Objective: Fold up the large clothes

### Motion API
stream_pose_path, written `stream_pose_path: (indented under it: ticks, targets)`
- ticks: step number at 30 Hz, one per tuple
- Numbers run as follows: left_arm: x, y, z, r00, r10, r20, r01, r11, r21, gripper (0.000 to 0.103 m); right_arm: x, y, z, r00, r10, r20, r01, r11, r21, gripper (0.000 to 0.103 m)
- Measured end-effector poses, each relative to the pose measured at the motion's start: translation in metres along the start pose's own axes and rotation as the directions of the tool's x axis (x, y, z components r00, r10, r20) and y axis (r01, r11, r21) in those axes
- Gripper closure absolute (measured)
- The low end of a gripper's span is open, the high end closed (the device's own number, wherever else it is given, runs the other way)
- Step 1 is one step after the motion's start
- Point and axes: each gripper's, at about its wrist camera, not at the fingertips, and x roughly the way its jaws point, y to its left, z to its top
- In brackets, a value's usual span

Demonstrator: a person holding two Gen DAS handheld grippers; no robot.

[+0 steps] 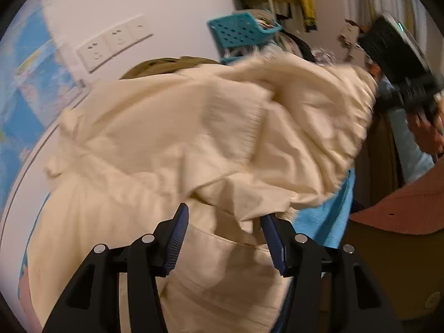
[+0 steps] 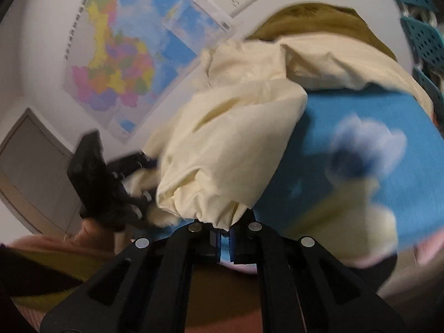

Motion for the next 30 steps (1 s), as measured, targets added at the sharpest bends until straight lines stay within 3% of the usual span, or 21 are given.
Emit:
stream_pose_path:
  ticks: [2, 4, 5, 7, 8, 10, 13, 16, 20, 25, 26, 28, 30]
  targets:
    - [0.008, 0.002, -0.004, 0.997, 0.073, 0.008, -0.072, 0.997, -0.012, 0.049, 0.011, -0.026, -0.011, 0.998, -0.024, -0.065, 0.031, 0.995, 0.095, 0.099]
    - [0.018, 0.006, -0.006, 0.999, 0.049, 0.004, -0.049, 0.996, -0.080, 0.050, 0.018, -0.029, -0.013, 0.986, -0.146, -0.085, 0.151, 0.987, 0.060, 0.096]
    - [0.020, 0.004, -0.006, 0.999, 0.038, 0.006, -0.038, 0.995, -0.093, 0.050, 0.019, -0.026, -0.012, 0.985, -0.151, -0.088, 0.155, 0.987, 0.043, 0.089]
    - [0.016, -0.006, -0.006, 0.998, 0.056, 0.034, -0.054, 0.997, -0.051, 0.049, 0.014, -0.013, -0.006, 0.967, -0.233, -0.105, 0.229, 0.972, -0.046, 0.071]
    - [0.011, -0.009, -0.006, 0.998, 0.049, 0.048, -0.048, 0.998, -0.035, 0.046, 0.006, -0.005, -0.003, 0.964, -0.248, -0.100, 0.238, 0.966, -0.099, 0.048]
    - [0.006, -0.011, -0.010, 0.999, 0.014, 0.052, -0.012, 0.999, -0.034, 0.043, -0.017, 0.010, 0.002, 0.956, -0.285, -0.073, 0.268, 0.945, -0.186, 0.032]
    - [-0.001, -0.010, -0.020, 0.999, -0.005, 0.044, 0.006, 0.999, -0.031, 0.042, -0.054, 0.028, 0.011, 0.956, -0.293, -0.017, 0.275, 0.914, -0.299, 0.032]
    - [-0.016, -0.009, -0.031, 0.996, -0.038, 0.074, 0.042, 0.998, -0.051, 0.042, -0.063, 0.037, 0.033, 0.963, -0.259, 0.080, 0.271, 0.913, -0.306, 0.030]
    - [-0.039, -0.001, -0.045, 0.992, -0.063, 0.105, 0.072, 0.994, -0.087, 0.039, -0.006, 0.055, 0.075, 0.925, -0.343, 0.162, 0.379, 0.837, -0.395, 0.030]
    - [-0.062, 0.020, -0.082, 0.997, 0.014, 0.078, 0.000, 0.983, -0.185, 0.037, 0.089, 0.055, 0.120, 0.894, -0.431, 0.120, 0.429, 0.749, -0.505, 0.040]
    - [-0.065, 0.028, -0.091, 0.997, 0.034, 0.065, -0.018, 0.974, -0.227, 0.037, 0.106, 0.056, 0.126, 0.882, -0.456, 0.118, 0.444, 0.724, -0.528, 0.041]
    - [-0.072, 0.047, -0.110, 0.996, 0.076, 0.036, -0.061, 0.945, -0.320, 0.035, 0.143, 0.056, 0.138, 0.829, -0.541, 0.139, 0.509, 0.628, -0.588, 0.040]
    - [-0.078, 0.066, -0.129, 0.994, 0.105, 0.019, -0.088, 0.908, -0.410, 0.031, 0.170, 0.055, 0.143, 0.790, -0.592, 0.162, 0.537, 0.540, -0.647, 0.035]
